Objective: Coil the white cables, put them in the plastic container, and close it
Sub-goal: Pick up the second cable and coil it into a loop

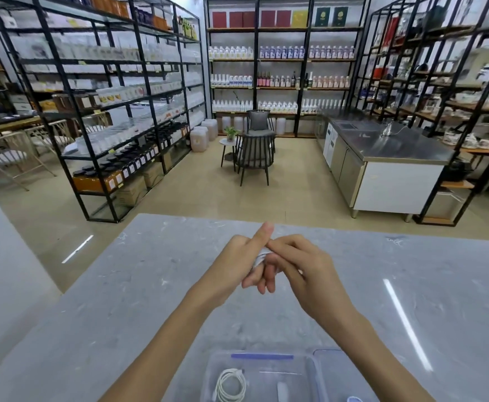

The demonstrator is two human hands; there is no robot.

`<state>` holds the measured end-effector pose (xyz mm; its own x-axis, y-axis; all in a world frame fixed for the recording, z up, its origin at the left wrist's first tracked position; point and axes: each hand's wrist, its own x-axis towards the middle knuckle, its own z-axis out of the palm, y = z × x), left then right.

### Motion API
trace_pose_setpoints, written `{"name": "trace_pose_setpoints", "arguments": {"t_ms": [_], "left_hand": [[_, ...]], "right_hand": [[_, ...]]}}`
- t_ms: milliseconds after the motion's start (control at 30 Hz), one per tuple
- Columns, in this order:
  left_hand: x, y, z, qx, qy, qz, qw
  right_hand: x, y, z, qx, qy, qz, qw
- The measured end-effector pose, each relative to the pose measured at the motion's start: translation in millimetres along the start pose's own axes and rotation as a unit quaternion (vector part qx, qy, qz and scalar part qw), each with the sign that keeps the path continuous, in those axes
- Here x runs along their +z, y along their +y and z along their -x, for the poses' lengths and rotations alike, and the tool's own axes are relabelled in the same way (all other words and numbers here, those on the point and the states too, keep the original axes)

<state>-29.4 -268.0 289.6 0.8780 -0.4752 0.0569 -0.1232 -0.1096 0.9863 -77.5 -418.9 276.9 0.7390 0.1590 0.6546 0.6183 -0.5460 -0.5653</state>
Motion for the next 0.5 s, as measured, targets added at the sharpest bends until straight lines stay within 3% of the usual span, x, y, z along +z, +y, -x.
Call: {"name": "trace_pose_setpoints", "arguments": {"t_ms": [100, 200, 333, 433, 500], "left_hand": [[10.3, -6.4, -15.1, 0.042, 0.185, -0.028, 0.981], [21.1, -12.7, -23.8, 0.059, 0.248, -0.032, 0.966], [24.5, -17.5, -29.5, 0.017, 0.195, 0.025, 0.98], [27.5, -27.6, -23.7, 0.0, 0.087, -0.008, 0.996], [39.8, -34.1, -17.1, 0.013, 0.069, -0.005, 0.998]], "right_hand": [[9.5, 5.2, 6.9, 0.036, 0.055, 0.036, 0.997], [19.3, 6.7, 11.4, 0.061, 0.075, 0.1, 0.99], [18.8, 21.1, 11.9, 0.122, 0.01, 0.089, 0.989], [4.8, 39.4, 16.4, 0.151, -0.004, 0.11, 0.982], [-2.9, 47.2, 18.0, 0.184, 0.009, 0.064, 0.981]]}}
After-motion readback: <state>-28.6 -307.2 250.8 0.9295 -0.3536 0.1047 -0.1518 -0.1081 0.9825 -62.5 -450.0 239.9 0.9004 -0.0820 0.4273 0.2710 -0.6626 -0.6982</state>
